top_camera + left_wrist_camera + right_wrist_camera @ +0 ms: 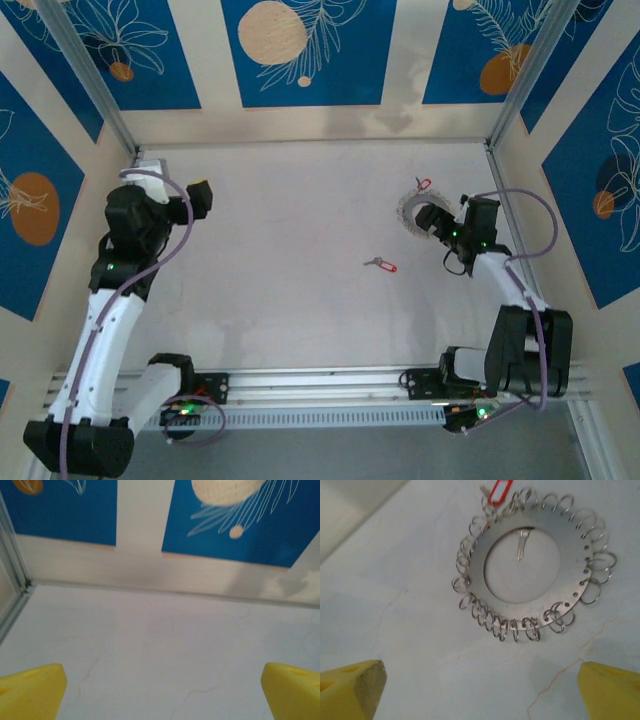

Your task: Put the keys on the keyring

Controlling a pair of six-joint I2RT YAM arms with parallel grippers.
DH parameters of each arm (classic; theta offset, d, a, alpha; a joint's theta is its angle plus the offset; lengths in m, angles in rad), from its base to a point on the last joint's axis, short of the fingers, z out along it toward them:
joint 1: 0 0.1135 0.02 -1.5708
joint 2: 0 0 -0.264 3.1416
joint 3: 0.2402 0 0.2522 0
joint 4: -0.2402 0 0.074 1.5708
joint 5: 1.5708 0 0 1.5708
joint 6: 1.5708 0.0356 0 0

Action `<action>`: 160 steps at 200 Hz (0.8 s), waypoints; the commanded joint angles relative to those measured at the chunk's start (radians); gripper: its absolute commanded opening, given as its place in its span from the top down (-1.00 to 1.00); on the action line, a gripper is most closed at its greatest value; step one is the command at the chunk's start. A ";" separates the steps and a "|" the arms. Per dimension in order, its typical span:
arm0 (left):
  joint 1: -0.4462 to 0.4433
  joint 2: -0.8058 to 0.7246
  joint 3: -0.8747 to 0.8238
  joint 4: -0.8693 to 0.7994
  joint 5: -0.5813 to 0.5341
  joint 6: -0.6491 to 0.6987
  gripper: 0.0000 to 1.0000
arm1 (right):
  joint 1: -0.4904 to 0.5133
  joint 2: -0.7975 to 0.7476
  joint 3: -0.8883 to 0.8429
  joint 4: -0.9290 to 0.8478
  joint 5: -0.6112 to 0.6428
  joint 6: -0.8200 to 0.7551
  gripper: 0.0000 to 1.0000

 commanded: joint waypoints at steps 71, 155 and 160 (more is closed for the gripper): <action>-0.005 0.155 -0.063 -0.059 0.161 -0.112 -1.00 | 0.010 0.324 0.318 -0.391 -0.066 -0.089 0.43; -0.005 0.159 -0.056 -0.106 0.124 -0.089 -1.00 | 0.016 0.476 0.420 -0.435 -0.053 -0.108 0.56; -0.005 0.158 -0.056 -0.105 0.123 -0.090 -1.00 | 0.019 0.480 0.421 -0.432 -0.059 -0.109 0.59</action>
